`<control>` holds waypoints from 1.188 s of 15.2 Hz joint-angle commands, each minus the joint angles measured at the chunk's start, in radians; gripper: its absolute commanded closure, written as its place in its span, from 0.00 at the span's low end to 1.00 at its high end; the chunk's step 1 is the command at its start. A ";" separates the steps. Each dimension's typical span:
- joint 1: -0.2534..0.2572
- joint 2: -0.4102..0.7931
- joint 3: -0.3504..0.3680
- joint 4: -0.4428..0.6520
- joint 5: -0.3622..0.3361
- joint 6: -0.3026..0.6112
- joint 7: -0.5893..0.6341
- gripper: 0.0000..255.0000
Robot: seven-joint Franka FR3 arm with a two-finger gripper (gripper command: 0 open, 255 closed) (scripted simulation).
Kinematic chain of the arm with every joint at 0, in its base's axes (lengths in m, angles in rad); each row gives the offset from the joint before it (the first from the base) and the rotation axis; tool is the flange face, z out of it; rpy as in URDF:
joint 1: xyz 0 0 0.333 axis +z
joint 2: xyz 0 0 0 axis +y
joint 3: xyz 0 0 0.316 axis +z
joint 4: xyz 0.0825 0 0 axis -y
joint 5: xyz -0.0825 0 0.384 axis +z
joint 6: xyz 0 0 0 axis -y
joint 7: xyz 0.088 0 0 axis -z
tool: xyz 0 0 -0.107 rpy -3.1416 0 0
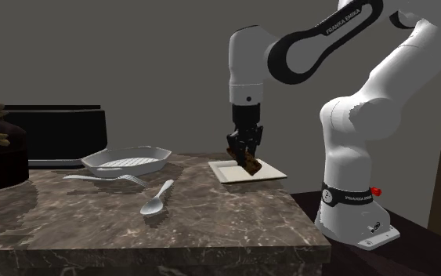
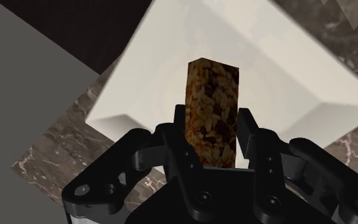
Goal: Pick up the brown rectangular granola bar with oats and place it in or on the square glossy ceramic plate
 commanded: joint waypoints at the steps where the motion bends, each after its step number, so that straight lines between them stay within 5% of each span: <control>1: 0.000 0.024 0.004 -0.019 0.000 0.041 0.007 1.00; 9: 0.001 0.024 0.003 -0.019 -0.001 0.041 0.008 1.00; 10: 0.001 0.024 0.003 -0.019 -0.001 0.040 0.008 0.00; 15: 0.001 0.024 0.003 -0.018 -0.001 0.040 0.008 0.00; 18: 0.014 -0.032 0.003 0.057 0.010 -0.091 0.003 0.00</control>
